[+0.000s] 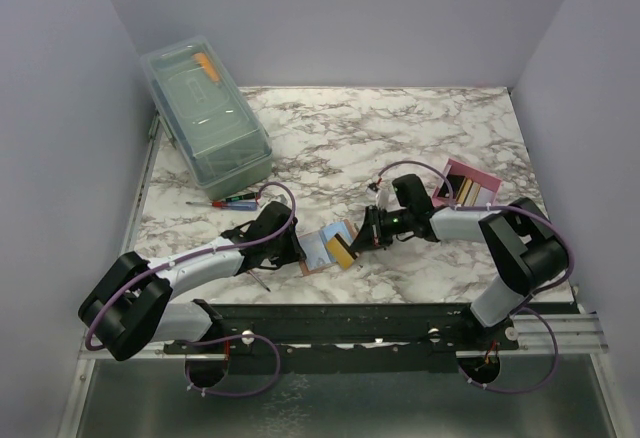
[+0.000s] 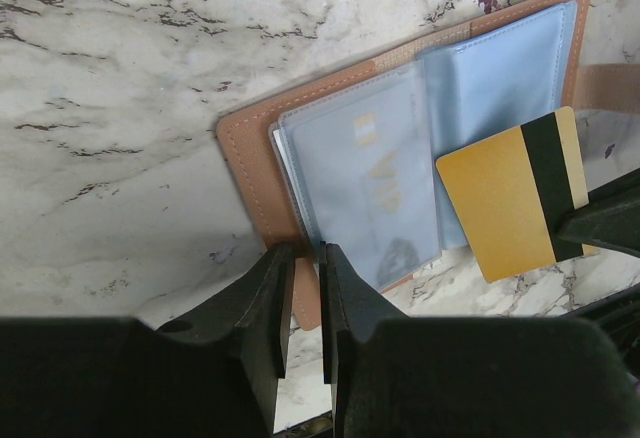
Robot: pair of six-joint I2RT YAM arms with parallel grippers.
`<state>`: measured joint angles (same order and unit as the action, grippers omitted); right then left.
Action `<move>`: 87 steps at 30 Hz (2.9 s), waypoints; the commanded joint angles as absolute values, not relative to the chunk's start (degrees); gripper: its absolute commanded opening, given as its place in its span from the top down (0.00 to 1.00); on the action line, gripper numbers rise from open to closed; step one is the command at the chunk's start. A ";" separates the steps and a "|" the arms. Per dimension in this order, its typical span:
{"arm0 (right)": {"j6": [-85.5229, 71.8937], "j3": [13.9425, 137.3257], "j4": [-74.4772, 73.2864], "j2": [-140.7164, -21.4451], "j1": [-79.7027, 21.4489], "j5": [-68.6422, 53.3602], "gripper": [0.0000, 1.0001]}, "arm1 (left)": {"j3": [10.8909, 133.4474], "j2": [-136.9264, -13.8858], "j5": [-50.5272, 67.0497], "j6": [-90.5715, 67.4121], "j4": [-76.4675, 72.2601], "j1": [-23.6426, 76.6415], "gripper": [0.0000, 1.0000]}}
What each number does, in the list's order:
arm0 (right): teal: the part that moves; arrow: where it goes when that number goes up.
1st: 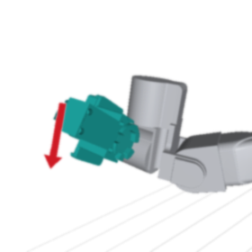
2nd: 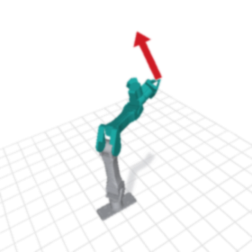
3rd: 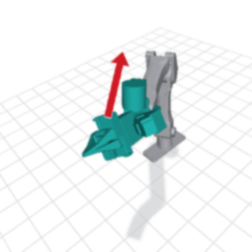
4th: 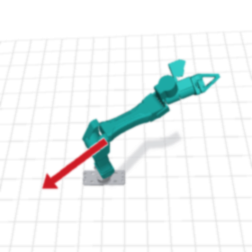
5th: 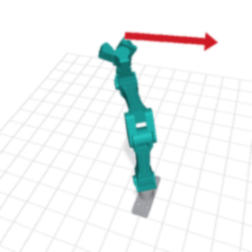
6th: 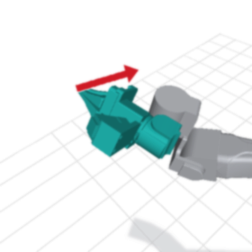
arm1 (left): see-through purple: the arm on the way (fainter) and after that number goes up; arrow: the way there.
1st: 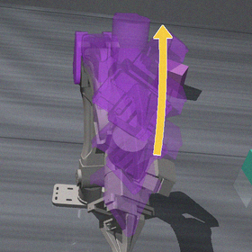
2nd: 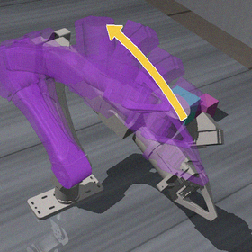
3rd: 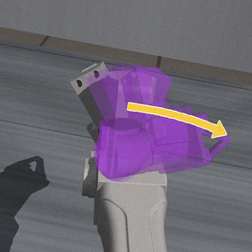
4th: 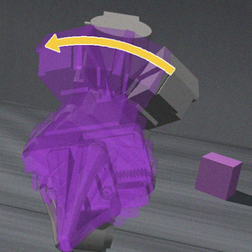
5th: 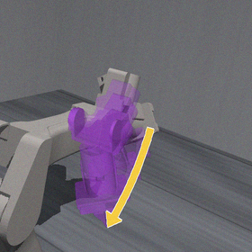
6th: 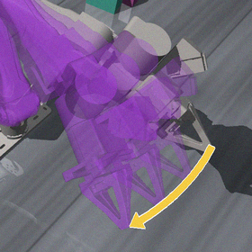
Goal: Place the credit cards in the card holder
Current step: Insert the credit card into the card holder.
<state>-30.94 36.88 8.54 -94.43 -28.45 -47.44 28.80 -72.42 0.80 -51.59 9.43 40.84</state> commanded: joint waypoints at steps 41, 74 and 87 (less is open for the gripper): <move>-28.24 44.49 14.00 -107.73 -28.83 -54.49 1.00 | 27.25 -73.30 -0.36 -50.58 12.22 40.74 0.78; -31.70 43.68 11.35 -102.88 -36.56 -35.00 0.87 | 26.73 -62.63 1.56 -53.07 13.73 40.78 0.59; -29.69 46.17 4.62 -100.77 -38.53 -31.26 0.68 | 26.02 -66.95 -1.98 -52.41 13.54 40.75 0.74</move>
